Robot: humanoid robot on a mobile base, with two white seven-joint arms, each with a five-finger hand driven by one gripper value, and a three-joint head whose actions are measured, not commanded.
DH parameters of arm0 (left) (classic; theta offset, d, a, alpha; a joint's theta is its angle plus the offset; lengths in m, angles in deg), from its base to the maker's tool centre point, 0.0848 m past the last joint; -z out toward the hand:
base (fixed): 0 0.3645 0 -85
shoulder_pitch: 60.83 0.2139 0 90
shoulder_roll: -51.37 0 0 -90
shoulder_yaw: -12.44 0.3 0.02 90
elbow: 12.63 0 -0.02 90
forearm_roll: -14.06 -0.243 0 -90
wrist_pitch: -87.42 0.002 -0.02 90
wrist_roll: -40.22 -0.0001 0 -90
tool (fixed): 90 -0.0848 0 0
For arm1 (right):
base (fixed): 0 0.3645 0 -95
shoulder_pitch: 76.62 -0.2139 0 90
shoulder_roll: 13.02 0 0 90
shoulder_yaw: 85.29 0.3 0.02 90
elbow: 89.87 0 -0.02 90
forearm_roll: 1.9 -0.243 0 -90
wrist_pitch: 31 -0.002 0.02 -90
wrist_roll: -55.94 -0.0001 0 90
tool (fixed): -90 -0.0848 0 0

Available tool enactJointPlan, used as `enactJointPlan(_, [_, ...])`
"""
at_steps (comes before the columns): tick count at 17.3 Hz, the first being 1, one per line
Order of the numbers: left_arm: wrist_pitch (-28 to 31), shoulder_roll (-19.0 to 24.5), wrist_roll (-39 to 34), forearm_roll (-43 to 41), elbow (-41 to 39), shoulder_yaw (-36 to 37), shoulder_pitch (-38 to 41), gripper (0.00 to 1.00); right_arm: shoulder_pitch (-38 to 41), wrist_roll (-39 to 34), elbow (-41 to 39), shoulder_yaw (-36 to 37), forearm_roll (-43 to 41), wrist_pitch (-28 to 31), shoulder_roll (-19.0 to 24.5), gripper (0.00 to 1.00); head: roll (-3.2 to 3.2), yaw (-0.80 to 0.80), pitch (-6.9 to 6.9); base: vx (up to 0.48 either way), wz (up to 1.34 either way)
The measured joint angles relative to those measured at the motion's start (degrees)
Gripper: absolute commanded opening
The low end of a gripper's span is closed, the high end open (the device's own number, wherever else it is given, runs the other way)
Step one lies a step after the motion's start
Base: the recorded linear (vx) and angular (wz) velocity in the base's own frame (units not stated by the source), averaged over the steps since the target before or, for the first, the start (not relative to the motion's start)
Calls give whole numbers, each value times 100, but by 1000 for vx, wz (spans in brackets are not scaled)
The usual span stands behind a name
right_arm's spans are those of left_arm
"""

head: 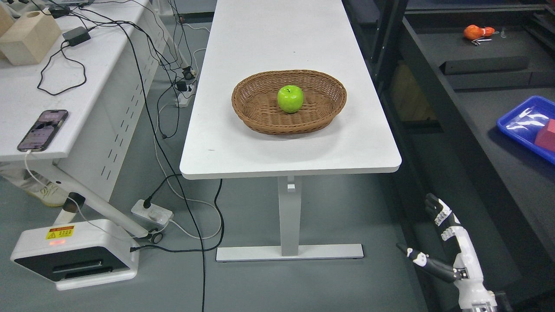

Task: Place green apple on left shelf middle layer
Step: 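Drive toward the table and raise the right hand near the wicker basket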

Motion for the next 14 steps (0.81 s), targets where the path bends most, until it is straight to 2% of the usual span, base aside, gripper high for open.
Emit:
enactJointPlan(2, [0, 0, 0, 0, 0, 0, 2, 100, -49, 588, -4, 28, 773, -3, -37, 100, 0, 0, 0, 144, 285])
enactJointPlan(4, [0, 0, 0, 0, 1, 0, 1, 100, -68, 665, -8, 50, 1218, -61, -70, 100, 0, 0, 0, 203, 296])
enactJointPlan(8, [-1, 0, -1, 0, 1, 0, 0, 100, -132, 192, -14, 81, 1455, -397, -115, 100, 0, 0, 0, 317, 57])
enactJointPlan(14, [-2, 0, -1, 0, 1, 0, -1, 100, -729, -262, -22, 150, 1328, 7, -186, 99, 0, 0, 0, 324, -175])
